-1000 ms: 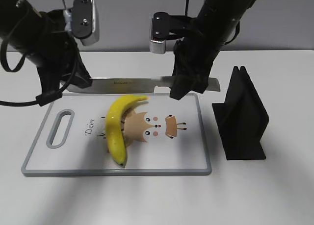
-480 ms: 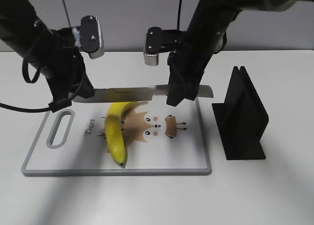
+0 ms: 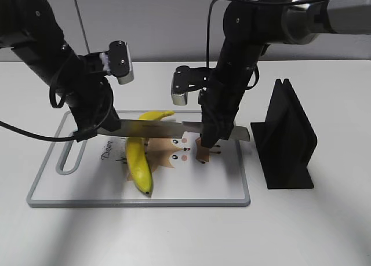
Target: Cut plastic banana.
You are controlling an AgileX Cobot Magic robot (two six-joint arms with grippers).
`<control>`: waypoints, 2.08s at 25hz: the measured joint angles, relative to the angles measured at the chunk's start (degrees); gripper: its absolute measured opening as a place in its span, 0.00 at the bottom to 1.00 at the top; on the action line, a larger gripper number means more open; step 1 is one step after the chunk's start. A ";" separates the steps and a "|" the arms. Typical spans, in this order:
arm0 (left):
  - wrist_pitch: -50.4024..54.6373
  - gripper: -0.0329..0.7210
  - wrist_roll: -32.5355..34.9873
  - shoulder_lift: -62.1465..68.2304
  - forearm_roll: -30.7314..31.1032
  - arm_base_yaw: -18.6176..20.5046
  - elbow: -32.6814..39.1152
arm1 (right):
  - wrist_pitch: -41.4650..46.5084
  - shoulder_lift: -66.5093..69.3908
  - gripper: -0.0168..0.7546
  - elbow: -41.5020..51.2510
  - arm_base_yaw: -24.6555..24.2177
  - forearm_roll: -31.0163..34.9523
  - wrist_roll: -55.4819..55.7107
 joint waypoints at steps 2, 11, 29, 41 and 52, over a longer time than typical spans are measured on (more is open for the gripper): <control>-0.20 0.06 0.00 -0.65 0.00 0.00 0.06 | 0.20 -0.33 0.26 -0.11 0.00 -0.06 0.69; -1.08 0.06 -0.22 -9.95 1.69 -0.16 1.39 | 1.49 -8.10 0.26 -0.60 0.17 -0.36 1.25; -0.22 0.87 -6.34 -17.34 2.75 0.27 1.68 | 8.88 -14.18 0.24 -0.66 -0.42 -2.30 3.79; 0.55 0.84 -34.41 -24.38 5.30 5.37 -0.28 | 9.48 -22.15 0.24 -0.66 -0.42 -3.82 19.29; 17.25 0.83 -57.76 -32.20 22.45 8.17 0.00 | 8.70 -31.52 0.24 3.04 -0.44 -15.65 55.03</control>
